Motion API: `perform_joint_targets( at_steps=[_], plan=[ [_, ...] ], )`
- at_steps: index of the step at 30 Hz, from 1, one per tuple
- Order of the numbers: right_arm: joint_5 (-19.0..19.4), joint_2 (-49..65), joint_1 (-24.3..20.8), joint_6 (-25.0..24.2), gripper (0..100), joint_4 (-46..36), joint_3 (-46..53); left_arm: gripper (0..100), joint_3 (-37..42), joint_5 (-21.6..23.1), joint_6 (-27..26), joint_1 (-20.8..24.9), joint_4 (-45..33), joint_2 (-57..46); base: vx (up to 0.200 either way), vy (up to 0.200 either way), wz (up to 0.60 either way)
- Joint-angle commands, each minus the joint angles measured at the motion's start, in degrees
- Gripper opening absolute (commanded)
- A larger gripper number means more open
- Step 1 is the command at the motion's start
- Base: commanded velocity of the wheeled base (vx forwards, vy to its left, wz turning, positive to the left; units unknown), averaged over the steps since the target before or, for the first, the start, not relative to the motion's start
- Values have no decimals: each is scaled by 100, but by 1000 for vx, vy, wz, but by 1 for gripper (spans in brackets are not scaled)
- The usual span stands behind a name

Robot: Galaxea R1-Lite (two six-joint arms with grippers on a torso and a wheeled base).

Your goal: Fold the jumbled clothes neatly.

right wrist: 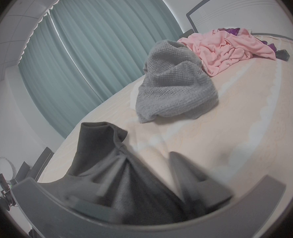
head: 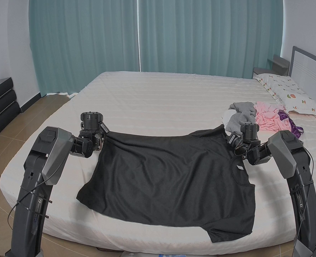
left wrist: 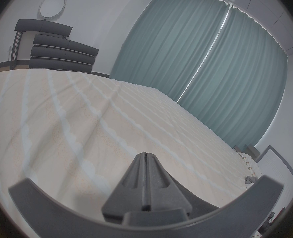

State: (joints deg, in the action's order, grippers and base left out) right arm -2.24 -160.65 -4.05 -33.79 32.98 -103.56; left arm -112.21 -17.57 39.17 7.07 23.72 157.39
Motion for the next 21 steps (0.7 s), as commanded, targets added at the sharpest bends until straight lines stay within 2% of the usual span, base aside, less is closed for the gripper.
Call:
perform_joint_targets(
  at_steps=[1,8,11,15,20,21],
  plan=[
    [13,51,-35,-13,0,25,20,0,-2,-10,3,5,1,20,0,0,0],
    [-31,174,-70,-136,0,244,-33,0,7,-10,-6,5,1,20,0,0,0],
    [-57,341,-70,-207,0,262,-147,0,-2,-54,-375,-39,53,81,0,0,0],
    [-83,491,-61,-224,0,262,-367,0,-64,-186,-445,-48,89,116,0,0,0],
    [-198,587,-105,-215,0,271,-516,0,-81,-186,-436,-39,97,81,0,0,0],
    [-373,552,-123,-207,0,271,-912,0,-81,-186,-419,-30,141,20,0,0,0]
  ],
)
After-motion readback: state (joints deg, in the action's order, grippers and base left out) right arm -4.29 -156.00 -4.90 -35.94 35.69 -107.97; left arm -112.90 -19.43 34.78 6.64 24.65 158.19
